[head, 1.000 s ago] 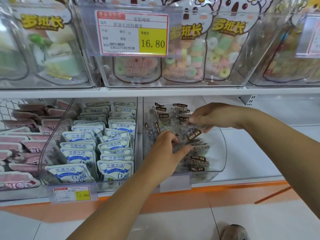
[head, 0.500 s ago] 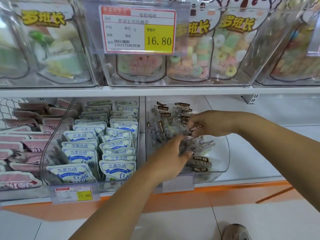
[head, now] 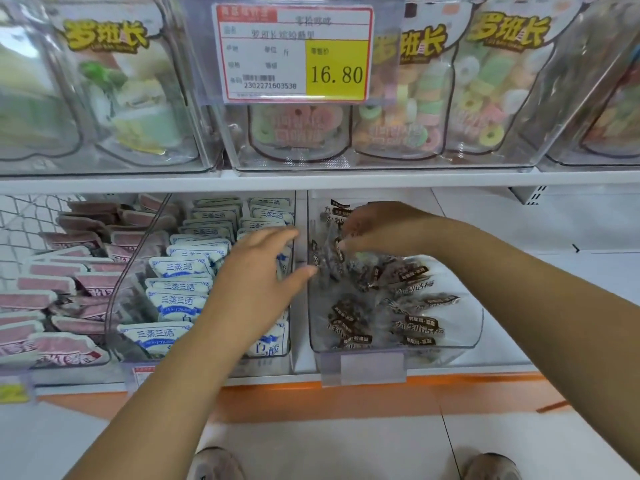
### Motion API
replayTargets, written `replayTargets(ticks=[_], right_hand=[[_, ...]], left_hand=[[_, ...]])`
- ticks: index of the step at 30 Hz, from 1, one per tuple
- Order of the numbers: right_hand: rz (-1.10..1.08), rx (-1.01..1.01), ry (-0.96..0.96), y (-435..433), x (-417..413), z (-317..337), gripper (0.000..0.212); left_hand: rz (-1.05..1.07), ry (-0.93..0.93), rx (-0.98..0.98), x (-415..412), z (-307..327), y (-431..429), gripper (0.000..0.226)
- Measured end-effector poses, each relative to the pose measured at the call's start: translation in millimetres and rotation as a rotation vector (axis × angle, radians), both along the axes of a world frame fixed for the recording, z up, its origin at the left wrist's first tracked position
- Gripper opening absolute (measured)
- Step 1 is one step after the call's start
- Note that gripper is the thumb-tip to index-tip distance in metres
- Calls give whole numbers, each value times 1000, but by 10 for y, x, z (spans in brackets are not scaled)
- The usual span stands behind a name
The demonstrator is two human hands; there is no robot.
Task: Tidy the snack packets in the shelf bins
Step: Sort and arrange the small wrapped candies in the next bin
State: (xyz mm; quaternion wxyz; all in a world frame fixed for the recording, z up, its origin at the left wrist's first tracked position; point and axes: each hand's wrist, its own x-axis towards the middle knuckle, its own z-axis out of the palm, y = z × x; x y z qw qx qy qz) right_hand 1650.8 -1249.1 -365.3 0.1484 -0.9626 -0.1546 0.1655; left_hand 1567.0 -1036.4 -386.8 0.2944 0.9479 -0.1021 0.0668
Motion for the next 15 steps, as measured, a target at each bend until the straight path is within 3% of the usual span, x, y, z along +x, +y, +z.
replayTargets(ticks=[4, 8, 10, 12, 15], right_hand=[[88, -234, 17, 294, -26, -289, 64], [24, -163, 101, 354, -25, -335, 75], [49, -209, 115, 397, -48, -336, 64], [15, -258, -9, 441, -64, -388, 49], [-54, -166, -109, 355, -38, -392, 30]], left_hand=[[-5, 144, -49, -10, -103, 73, 63], [-36, 170, -80, 11, -139, 66, 70], [-44, 162, -83, 16, -160, 67, 71], [-40, 157, -85, 15, -179, 74, 72], [-48, 164, -113, 17, -195, 84, 74]])
